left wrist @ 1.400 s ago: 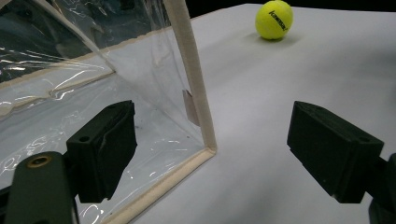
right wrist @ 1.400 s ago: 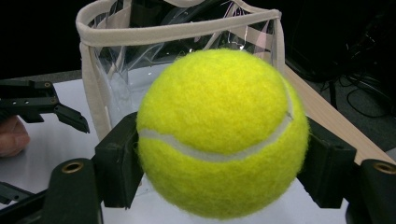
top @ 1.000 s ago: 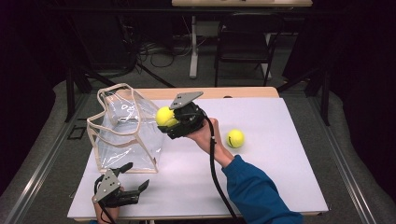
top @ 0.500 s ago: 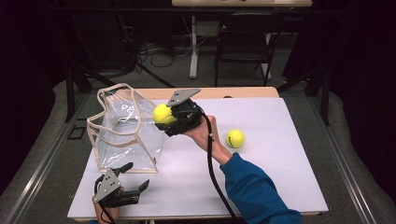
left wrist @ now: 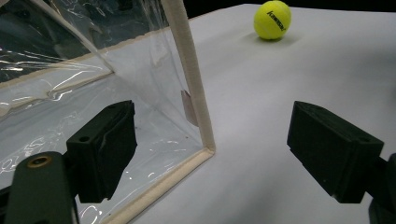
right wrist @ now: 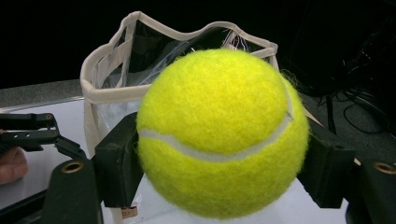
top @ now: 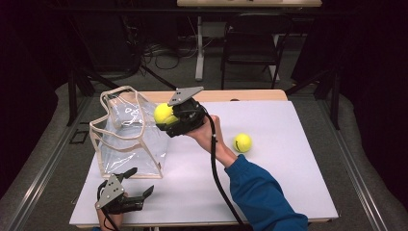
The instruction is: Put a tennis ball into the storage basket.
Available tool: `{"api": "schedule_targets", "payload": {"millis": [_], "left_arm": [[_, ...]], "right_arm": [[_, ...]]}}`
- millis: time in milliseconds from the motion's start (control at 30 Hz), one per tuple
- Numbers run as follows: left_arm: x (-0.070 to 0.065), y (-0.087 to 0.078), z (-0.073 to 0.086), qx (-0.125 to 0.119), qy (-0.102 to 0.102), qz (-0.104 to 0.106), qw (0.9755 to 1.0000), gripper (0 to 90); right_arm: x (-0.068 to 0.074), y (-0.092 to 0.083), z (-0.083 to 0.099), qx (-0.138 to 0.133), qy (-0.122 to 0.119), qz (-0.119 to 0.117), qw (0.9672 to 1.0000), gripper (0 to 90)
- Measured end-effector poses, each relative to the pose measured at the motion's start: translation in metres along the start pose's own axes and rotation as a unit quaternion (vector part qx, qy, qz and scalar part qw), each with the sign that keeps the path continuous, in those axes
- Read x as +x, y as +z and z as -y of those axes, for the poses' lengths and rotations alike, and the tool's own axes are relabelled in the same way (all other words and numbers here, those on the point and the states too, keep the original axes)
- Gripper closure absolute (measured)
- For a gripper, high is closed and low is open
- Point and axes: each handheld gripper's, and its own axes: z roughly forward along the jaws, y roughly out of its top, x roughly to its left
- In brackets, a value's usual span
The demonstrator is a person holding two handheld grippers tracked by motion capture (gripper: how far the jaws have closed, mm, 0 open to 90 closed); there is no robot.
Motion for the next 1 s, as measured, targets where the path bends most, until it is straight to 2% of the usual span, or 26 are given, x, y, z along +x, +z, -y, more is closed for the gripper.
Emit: {"api": "schedule_targets", "payload": {"millis": [1000], "left_arm": [[0.0,0.0,0.0,-0.002,-0.002,0.001,1.0,16.0]], "right_arm": [[0.002,0.006,-0.025,-0.006,-0.011,-0.002,0.9999,25.7]]}}
